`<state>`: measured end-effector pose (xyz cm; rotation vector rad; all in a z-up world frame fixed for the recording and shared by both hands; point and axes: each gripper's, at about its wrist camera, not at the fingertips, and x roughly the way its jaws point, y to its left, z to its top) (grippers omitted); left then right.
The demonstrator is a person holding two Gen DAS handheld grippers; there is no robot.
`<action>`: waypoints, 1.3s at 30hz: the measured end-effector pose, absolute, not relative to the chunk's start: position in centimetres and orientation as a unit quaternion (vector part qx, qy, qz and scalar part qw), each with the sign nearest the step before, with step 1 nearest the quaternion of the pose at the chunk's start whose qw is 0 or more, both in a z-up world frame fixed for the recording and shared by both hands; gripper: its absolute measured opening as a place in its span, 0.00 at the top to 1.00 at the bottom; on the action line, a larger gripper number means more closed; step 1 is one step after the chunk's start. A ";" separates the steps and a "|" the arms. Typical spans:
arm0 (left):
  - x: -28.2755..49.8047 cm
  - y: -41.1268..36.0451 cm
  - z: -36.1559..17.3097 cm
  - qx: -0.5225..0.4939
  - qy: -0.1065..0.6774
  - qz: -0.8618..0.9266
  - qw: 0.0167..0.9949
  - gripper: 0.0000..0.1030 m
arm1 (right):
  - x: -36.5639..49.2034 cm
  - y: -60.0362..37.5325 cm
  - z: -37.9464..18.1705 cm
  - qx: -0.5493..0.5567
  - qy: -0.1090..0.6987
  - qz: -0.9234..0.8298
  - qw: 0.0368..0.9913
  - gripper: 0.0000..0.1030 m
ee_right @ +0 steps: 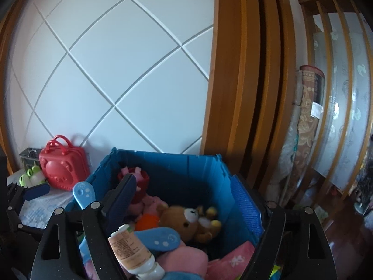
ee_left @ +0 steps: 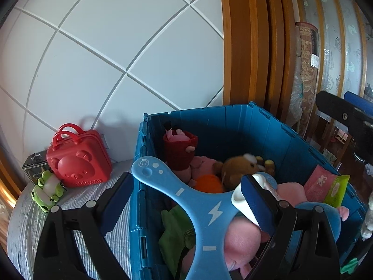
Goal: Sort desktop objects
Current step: 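Carry the pink pig and teddy bear into the blue crate and release both, then move both grippers back toward the green frog plush on the bed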
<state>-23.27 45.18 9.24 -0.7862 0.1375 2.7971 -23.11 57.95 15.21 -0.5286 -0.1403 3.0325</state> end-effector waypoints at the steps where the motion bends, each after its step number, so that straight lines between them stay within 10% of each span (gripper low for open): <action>1: -23.0 45.2 9.3 -0.267 0.048 0.955 0.118 0.09 | -22.8 58.1 15.3 -0.171 -0.046 0.984 0.032 0.10; 21: -19.3 39.7 10.0 -0.248 0.035 0.961 0.119 0.09 | -19.4 54.4 16.1 -0.163 -0.048 0.985 0.036 0.00; 39: -19.6 8.3 5.4 -0.281 -0.023 0.959 -0.025 0.09 | -21.4 26.6 14.7 -0.184 -0.055 0.975 -0.110 0.00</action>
